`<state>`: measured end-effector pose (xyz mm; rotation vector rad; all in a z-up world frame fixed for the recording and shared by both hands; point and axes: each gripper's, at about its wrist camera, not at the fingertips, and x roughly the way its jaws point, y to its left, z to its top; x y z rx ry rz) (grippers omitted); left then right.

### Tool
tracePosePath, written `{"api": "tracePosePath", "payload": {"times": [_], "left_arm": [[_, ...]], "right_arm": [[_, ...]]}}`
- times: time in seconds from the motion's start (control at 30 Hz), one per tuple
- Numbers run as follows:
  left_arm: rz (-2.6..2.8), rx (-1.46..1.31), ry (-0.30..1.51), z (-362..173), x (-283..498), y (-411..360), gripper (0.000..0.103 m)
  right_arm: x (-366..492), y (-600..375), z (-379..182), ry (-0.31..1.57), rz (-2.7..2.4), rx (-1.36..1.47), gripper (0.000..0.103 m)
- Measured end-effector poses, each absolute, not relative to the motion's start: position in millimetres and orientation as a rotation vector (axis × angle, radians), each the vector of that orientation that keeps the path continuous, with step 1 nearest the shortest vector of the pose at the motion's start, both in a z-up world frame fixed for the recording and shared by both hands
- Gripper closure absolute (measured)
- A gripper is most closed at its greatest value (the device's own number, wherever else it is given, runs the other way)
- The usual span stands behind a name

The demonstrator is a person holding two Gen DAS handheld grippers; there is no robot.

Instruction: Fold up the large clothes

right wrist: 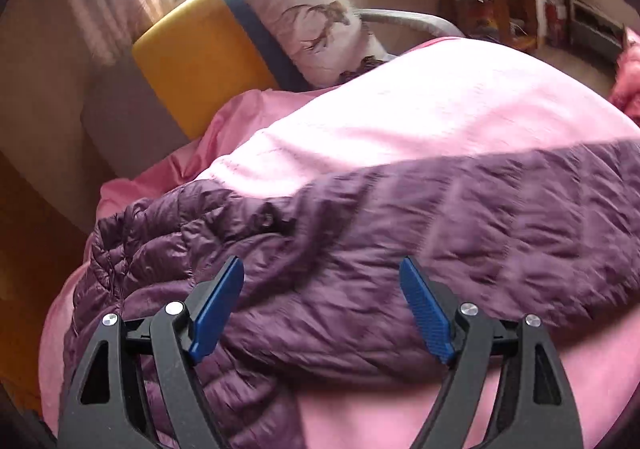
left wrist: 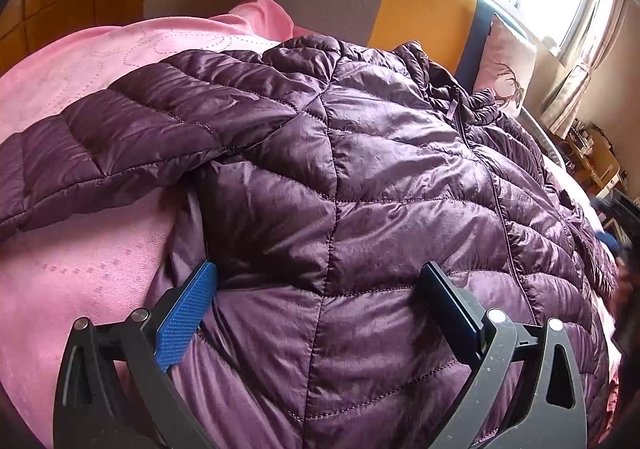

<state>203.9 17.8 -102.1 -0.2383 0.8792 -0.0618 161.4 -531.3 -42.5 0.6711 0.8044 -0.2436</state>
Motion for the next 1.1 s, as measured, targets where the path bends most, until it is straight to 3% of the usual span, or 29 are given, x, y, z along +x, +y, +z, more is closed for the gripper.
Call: {"api": "tracePosePath", "payload": {"times": [0.2,0.37,0.4,0.47,0.5,0.53,0.83,1.1], "left_arm": [[-0.064,-0.241,0.878,-101.8,203.7,17.5,0.004],[-0.064,-0.241,0.878,-102.0,203.4,17.6,0.004],[-0.064,-0.241,0.878,-102.0,203.3,17.7,0.004],[-0.065,-0.243,0.878,-102.1,203.2,17.7,0.004],[-0.066,-0.243,0.877,-102.2,203.3,17.8,0.004],[-0.066,-0.243,0.876,-102.2,203.0,17.6,0.004],[-0.063,-0.236,0.877,-102.3,202.8,16.6,0.004],[-0.066,-0.228,0.893,-95.8,203.0,16.9,0.004]], "right_arm": [[66.6,-605.0,-52.1,0.778,-0.501,0.822,0.026],[49.3,-675.1,-68.6,0.711,-0.682,1.041,0.040],[53.9,-683.9,-63.7,0.714,-0.717,1.024,0.045],[65.2,-696.6,-53.0,0.728,-0.773,0.983,0.071],[72.7,-697.3,-46.5,0.736,-0.777,0.957,0.089],[80.8,-692.9,-36.1,0.729,-0.759,0.918,0.092],[187.7,-516.5,70.1,0.623,-0.273,0.447,0.094],[261.6,-305.7,74.0,0.713,0.197,0.347,0.096]]}}
